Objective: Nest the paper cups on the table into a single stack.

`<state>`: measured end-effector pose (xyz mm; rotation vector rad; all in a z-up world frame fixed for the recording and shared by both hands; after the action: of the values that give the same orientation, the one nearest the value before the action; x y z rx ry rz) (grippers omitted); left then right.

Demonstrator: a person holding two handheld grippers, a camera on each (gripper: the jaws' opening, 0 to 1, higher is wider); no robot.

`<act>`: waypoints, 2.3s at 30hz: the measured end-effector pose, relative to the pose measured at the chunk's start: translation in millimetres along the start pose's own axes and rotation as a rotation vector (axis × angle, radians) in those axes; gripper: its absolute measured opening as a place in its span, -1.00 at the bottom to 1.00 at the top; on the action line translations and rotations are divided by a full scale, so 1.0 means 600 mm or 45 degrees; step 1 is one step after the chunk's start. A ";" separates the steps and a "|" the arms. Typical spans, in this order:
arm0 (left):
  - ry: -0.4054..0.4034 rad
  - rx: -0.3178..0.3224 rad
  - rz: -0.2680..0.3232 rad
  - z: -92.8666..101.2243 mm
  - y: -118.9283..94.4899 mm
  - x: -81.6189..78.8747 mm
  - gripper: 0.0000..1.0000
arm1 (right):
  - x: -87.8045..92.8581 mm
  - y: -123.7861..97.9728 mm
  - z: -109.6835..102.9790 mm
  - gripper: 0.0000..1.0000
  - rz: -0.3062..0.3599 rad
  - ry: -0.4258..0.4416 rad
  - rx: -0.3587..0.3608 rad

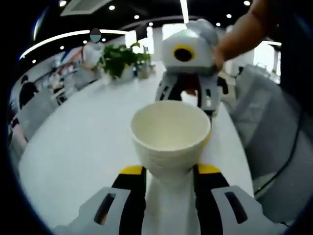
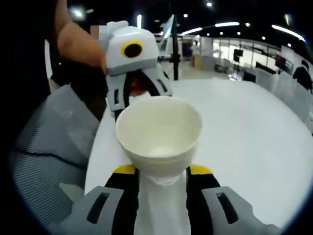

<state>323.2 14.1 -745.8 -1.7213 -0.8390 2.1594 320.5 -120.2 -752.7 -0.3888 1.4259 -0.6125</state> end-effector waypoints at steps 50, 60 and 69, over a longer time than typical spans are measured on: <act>-0.019 -0.060 -0.032 -0.291 0.058 -0.095 -0.29 | 0.007 0.040 0.311 -0.34 -0.088 -0.058 0.031; -0.059 -0.050 -0.042 -0.306 0.065 -0.078 -0.29 | 0.016 0.057 0.317 -0.34 -0.102 -0.049 0.017; -0.068 -0.083 -0.021 -0.310 0.071 -0.078 -0.28 | 0.028 0.057 0.321 -0.31 -0.127 -0.053 0.065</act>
<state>518.9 6.8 -757.7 -1.6869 -0.9439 2.1993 516.5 -124.3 -762.7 -0.4316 1.3548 -0.7165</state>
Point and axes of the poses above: the point that each gripper's makers call its tool centre point, and the gripper's own axes: y roughly forward along the fingers, z roughly to its right, x roughly out of its underside, the point moved 8 cm from there along -y, roughly backward along the fingers, and after that the axes turned 12 degrees about -y, right-handed, at the moved point
